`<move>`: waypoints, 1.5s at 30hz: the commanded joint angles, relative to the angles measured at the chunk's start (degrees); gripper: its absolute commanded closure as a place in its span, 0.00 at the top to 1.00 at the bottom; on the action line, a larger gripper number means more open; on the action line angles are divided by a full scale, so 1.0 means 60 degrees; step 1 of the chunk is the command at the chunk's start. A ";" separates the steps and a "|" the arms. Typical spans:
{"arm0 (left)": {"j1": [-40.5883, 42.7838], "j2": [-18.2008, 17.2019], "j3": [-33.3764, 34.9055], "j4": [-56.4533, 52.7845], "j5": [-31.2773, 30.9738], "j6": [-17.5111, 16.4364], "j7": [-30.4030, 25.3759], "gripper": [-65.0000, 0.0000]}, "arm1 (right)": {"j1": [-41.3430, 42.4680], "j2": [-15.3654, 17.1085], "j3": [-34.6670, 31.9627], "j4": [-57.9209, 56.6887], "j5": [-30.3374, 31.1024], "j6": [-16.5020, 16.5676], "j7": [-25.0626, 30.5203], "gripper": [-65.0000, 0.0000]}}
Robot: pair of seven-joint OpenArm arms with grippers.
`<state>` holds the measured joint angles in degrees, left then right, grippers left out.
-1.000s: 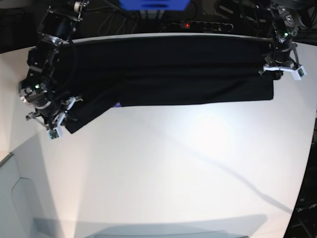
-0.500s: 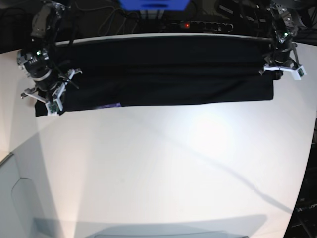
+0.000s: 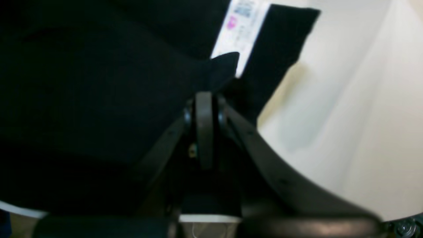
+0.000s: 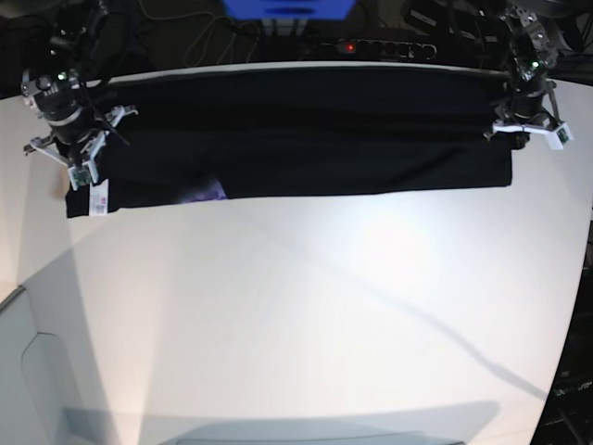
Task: Fold the T-shirt properly
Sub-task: 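Lift the hem flap with the right gripper toward the folded edge, then grasp the strip ends with both grippers, holding them flat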
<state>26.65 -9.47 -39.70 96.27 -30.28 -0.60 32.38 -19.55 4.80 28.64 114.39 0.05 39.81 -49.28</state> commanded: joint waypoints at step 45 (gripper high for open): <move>0.1030 -0.0230 -0.0614 0.1003 0.0014 0.0034 -0.0217 0.80 | 0.0130 -0.1510 0.0581 0.0122 0.0057 0.0031 0.0220 0.31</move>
<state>32.64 -10.31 -43.03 101.43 -30.11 -0.43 32.25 -18.79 -4.45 31.97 114.26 -0.03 39.81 -48.88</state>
